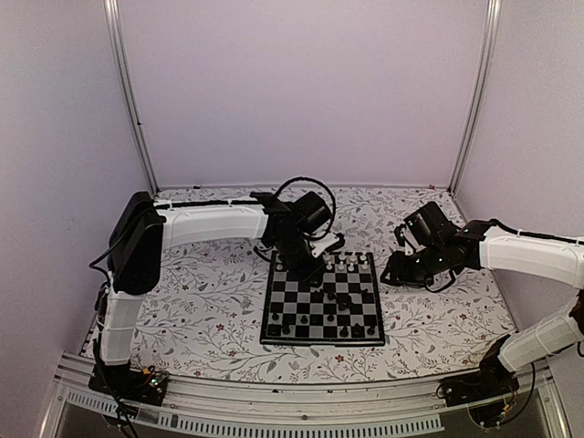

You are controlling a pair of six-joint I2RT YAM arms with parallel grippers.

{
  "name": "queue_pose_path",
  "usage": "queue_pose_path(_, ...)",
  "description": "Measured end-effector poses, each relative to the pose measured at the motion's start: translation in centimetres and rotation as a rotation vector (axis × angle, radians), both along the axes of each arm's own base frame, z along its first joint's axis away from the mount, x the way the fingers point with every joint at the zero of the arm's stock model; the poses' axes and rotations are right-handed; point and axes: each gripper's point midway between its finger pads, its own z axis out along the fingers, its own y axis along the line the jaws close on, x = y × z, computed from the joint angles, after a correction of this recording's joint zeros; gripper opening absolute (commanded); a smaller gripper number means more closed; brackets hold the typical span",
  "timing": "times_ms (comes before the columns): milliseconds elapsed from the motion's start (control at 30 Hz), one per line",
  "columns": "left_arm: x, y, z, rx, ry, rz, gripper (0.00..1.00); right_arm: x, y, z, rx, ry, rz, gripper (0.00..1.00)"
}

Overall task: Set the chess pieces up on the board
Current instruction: Pick up the chess piece from the chessboard.

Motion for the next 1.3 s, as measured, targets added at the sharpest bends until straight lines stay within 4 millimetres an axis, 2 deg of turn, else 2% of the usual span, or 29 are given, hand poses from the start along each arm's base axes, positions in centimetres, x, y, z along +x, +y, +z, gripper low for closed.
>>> queue_pose_path(233, 0.1, -0.8, -1.1, -0.004, 0.026, -0.009, 0.3, 0.0, 0.0, 0.0, 0.0, -0.001, 0.0, 0.39)
queue_pose_path(633, -0.6, -1.4, -1.7, -0.025, 0.074, -0.026, 0.28, 0.0, 0.0, 0.0, 0.0, -0.001, 0.001, 0.38)
queue_pose_path(933, -0.7, -1.7, -3.1, -0.014, 0.097, -0.024, 0.15, 0.0, 0.0, -0.1, -0.002, 0.001, 0.003, 0.38)
queue_pose_path(1167, -0.6, -1.7, -3.0, -0.016, 0.093, -0.018, 0.05, 0.0, 0.0, -0.4, -0.01, 0.006, 0.007, 0.38)
queue_pose_path(1300, -0.4, -1.6, -2.7, -0.012, 0.08, -0.012, 0.04, 0.0, 0.0, -0.4, -0.01, 0.005, 0.008, 0.38)
